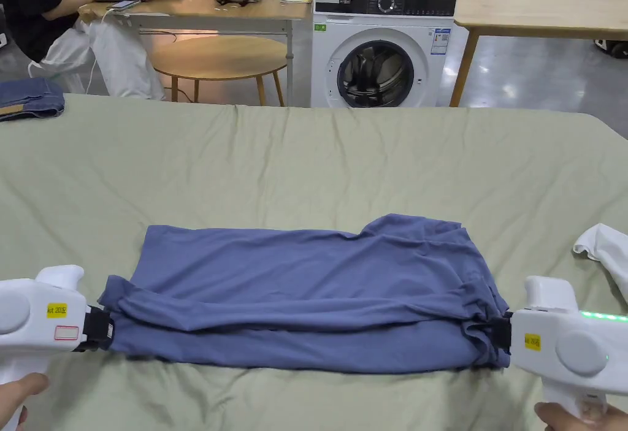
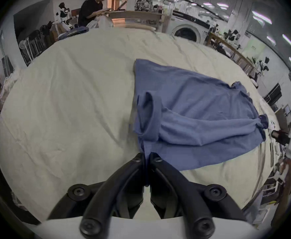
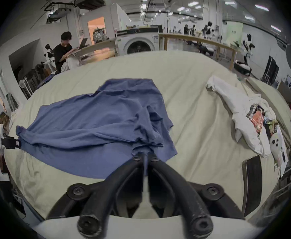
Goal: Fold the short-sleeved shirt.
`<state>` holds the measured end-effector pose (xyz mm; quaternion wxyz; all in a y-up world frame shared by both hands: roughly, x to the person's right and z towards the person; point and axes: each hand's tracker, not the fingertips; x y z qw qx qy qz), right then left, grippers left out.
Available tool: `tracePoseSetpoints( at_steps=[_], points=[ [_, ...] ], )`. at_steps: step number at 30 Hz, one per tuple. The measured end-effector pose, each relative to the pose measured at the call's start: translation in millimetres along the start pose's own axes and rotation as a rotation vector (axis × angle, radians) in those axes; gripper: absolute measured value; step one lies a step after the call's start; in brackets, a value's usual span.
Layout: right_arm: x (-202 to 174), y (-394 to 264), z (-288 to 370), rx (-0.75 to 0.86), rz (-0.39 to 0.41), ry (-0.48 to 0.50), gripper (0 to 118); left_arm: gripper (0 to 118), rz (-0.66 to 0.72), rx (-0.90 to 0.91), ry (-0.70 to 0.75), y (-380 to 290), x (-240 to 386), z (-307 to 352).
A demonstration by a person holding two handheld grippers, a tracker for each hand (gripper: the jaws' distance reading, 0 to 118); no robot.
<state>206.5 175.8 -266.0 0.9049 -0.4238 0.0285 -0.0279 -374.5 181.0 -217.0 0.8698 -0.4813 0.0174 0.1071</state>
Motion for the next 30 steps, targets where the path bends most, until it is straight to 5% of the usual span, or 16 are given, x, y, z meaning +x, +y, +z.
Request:
tracePoseSetpoints(
  at_steps=[2,9,12,15,18,30],
  points=[
    [6,5,-14,-0.068,0.026,0.02,49,0,-0.003,0.011,0.001,-2,1,2],
    [-6,6,-64,-0.227,0.106,-0.021,57,0,-0.003,0.009,0.008,-3,1,-6],
    [-15,-1,-71,-0.237,0.122,-0.038,51,0,-0.003,0.006,0.014,-4,0,-8],
    [-22,-3,-62,-0.223,0.12,0.024,13,0,0.002,0.007,0.015,-6,0,-8],
    [-29,-5,-55,-0.211,0.181,-0.022,10,0,0.0,0.01,0.015,-6,1,-7],
    [-16,20,26,-0.066,0.188,0.003,8,0,0.013,0.123,-0.029,-3,5,52]
  ],
)
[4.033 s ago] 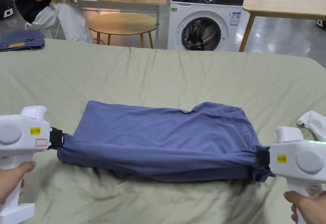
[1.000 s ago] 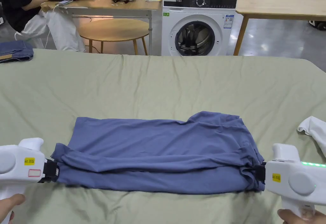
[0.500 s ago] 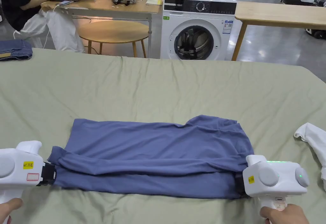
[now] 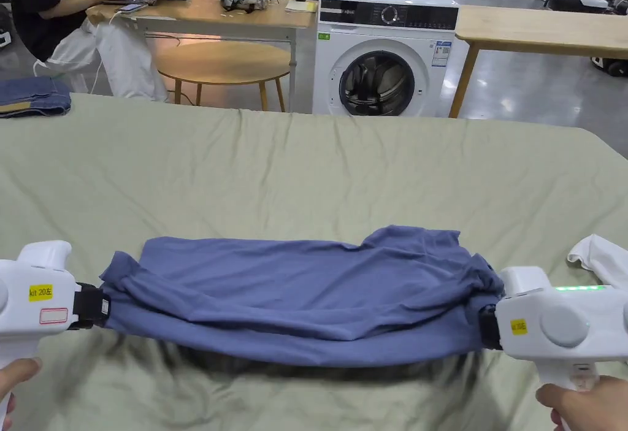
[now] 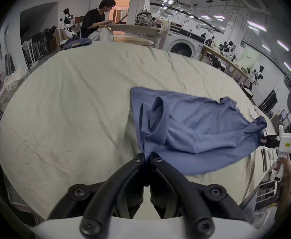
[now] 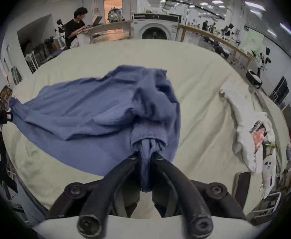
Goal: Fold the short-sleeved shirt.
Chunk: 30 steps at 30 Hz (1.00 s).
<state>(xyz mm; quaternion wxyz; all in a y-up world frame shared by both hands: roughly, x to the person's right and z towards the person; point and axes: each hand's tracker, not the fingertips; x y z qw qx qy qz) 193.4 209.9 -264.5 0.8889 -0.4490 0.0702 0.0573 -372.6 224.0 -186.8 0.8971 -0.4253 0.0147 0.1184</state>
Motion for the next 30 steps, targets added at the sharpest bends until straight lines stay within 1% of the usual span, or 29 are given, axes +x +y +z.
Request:
tracePoseSetpoints(
  at_steps=[2,4,9,15,20,23,26,28,29,30],
  points=[
    [6,-2,14,0.001,0.004,0.003,8,0,0.007,0.015,-0.001,-4,-2,12],
    [14,-8,19,0.003,-0.012,0.016,8,0,0.022,0.019,-0.003,-13,-6,21],
    [18,-42,30,-0.026,0.0,0.025,8,0,0.062,-0.009,-0.016,-47,-16,29],
    [5,-92,27,-0.103,0.024,0.012,8,0,0.088,-0.072,-0.002,-90,-22,19],
    [-4,-119,11,-0.163,0.05,-0.043,8,0,0.075,-0.129,0.028,-117,-22,8],
    [-9,-128,-2,-0.182,0.06,-0.064,8,0,0.031,-0.178,0.083,-131,-20,-4],
    [-11,-131,-10,-0.185,0.062,-0.076,8,0,0.015,-0.186,0.098,-141,-17,-14],
    [-11,-131,-13,-0.183,0.053,-0.08,11,0,0.029,-0.181,0.103,-138,-19,-15],
    [-11,-130,-12,-0.183,0.054,-0.084,14,0,0.029,-0.182,0.103,-136,-20,-15],
    [-11,-129,-11,-0.185,0.055,-0.085,19,0,0.027,-0.187,0.103,-134,-20,-15]
  ],
)
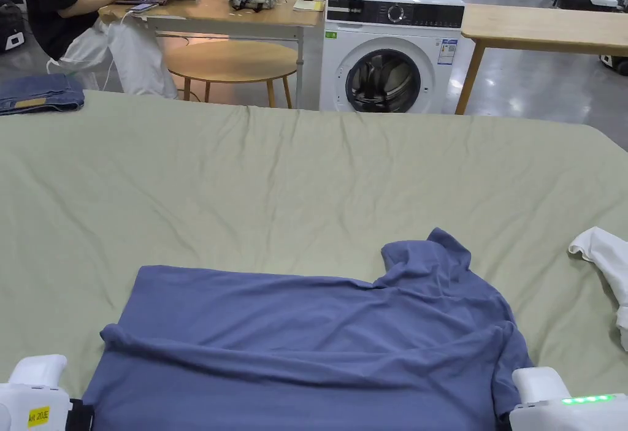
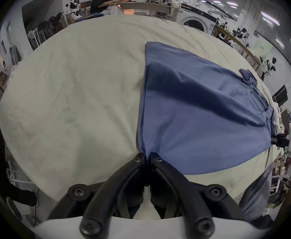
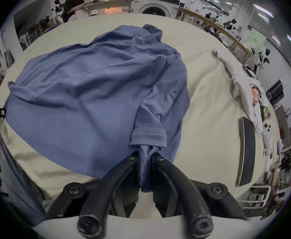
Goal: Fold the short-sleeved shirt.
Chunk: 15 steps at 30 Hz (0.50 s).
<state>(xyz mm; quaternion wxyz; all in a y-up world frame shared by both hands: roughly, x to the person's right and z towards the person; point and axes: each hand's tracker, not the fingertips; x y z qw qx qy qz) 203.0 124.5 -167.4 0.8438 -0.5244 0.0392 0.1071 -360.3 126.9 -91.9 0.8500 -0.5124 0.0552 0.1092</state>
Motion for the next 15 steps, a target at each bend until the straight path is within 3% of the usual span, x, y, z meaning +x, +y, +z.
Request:
tracePoseSetpoints(
  at_steps=[2,4,6,8,12,13,15],
  points=[
    [2,5,7,-0.01,-0.005,-0.012,40,0,-0.001,-0.008,-0.004,4,1,5],
    [6,10,17,0.008,-0.03,-0.046,44,0,0.006,-0.007,-0.011,10,3,13],
    [9,18,33,0.084,-0.065,-0.074,60,6,-0.001,0.021,-0.018,17,8,23],
    [9,28,45,0.143,-0.083,-0.075,60,27,-0.019,0.075,-0.042,27,14,32],
    [-5,48,59,0.264,-0.106,-0.041,59,32,-0.036,0.166,-0.081,50,30,41],
    [-11,53,59,0.295,-0.101,-0.03,55,32,-0.045,0.189,-0.085,55,34,41],
    [-26,61,60,0.37,-0.099,-0.011,33,32,-0.062,0.234,-0.079,65,44,41]
  ],
)
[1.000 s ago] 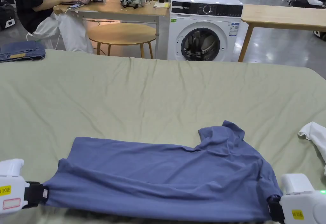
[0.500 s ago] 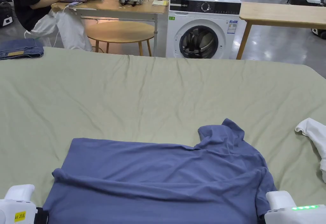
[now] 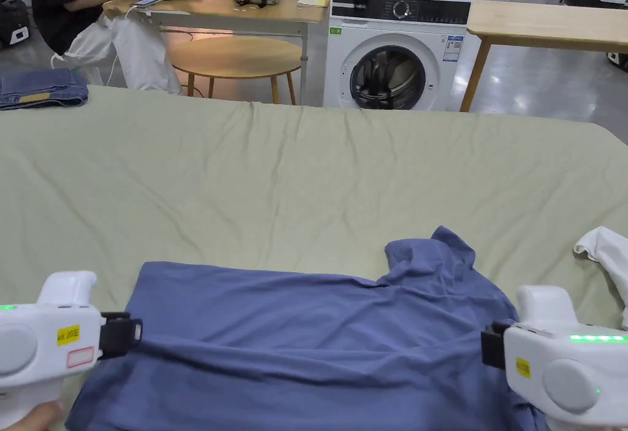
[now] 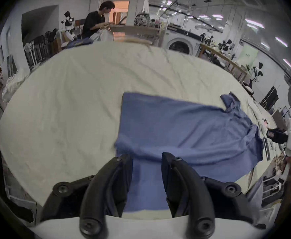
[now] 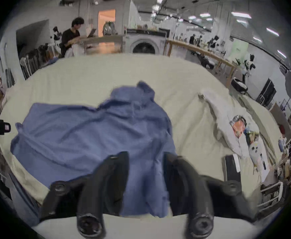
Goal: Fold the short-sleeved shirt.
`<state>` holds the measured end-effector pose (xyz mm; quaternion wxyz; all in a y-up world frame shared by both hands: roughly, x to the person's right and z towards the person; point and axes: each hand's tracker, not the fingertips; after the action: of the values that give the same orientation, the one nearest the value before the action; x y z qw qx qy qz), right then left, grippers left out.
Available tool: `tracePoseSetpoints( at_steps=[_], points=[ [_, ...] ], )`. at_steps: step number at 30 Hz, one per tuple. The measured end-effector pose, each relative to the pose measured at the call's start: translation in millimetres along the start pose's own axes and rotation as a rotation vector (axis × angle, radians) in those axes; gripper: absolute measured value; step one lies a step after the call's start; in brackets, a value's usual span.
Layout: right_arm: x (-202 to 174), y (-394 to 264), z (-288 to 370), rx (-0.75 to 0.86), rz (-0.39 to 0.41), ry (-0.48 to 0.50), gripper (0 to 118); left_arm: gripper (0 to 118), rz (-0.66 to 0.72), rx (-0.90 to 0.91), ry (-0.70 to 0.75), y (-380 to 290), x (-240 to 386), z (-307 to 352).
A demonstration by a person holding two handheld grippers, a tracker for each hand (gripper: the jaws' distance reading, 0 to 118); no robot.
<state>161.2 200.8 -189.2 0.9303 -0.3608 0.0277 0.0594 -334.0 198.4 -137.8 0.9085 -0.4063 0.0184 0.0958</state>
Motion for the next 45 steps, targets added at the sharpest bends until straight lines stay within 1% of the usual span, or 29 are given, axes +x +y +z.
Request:
tracePoseSetpoints(
  at_steps=[1,3,4,6,7,8,11,13,18,25,31,32,33,34,35,36,37,39,41,43,45],
  points=[
    [-7,2,-1,0.022,-0.003,0.012,18,32,-0.008,0.017,0.004,4,4,-1],
    [-24,10,-2,0.068,-0.001,0.032,10,32,-0.024,0.089,0.011,12,12,-3],
    [-29,12,-3,0.077,0.001,0.042,0,24,-0.03,0.112,0.011,14,15,-3],
    [-42,18,1,0.103,-0.002,0.062,0,1,-0.043,0.139,0.024,22,20,-6],
    [-47,20,0,0.107,0.0,0.061,0,0,-0.048,0.153,0.046,25,22,-7],
    [-52,22,-1,0.106,0.003,0.064,0,0,-0.049,0.163,0.071,28,23,-9],
    [-60,26,-6,0.119,-0.022,0.085,0,0,-0.011,0.164,0.025,41,17,-17],
    [-64,28,-10,0.116,-0.027,0.099,0,0,-0.018,0.157,0.036,51,16,-23],
    [-68,30,-24,0.102,-0.004,0.104,0,0,-0.02,0.105,0.048,91,3,-48],
    [-60,36,-37,0.067,-0.006,0.113,0,0,0.041,-0.072,0.034,150,-24,-101],
    [-41,35,-51,0.044,-0.006,0.092,0,0,0.11,-0.304,-0.001,170,-42,-147],
    [-38,35,-53,0.038,-0.003,0.087,0,5,0.117,-0.338,-0.002,172,-43,-155],
    [-35,35,-55,0.036,-0.004,0.082,0,21,0.115,-0.361,0.008,173,-45,-161],
    [-33,33,-57,0.03,-0.004,0.079,0,34,0.119,-0.365,0.014,173,-45,-166],
    [-30,33,-59,0.021,-0.004,0.076,0,35,0.129,-0.371,0.018,171,-45,-168],
    [-28,32,-61,0.014,-0.005,0.073,0,41,0.137,-0.385,0.01,170,-44,-172],
    [-25,31,-63,0.008,-0.007,0.069,0,50,0.135,-0.396,0.019,169,-42,-177],
    [-33,27,-57,-0.003,-0.004,0.065,0,50,0.093,-0.43,0.081,166,-38,-184],
    [-30,26,-59,-0.014,-0.007,0.062,0,50,0.057,-0.477,0.107,159,-33,-193],
    [-30,23,-58,-0.023,-0.008,0.061,0,48,0.006,-0.468,0.133,156,-27,-195],
    [-28,21,-59,-0.034,-0.009,0.057,0,41,-0.008,-0.462,0.153,151,-17,-191]
  ],
)
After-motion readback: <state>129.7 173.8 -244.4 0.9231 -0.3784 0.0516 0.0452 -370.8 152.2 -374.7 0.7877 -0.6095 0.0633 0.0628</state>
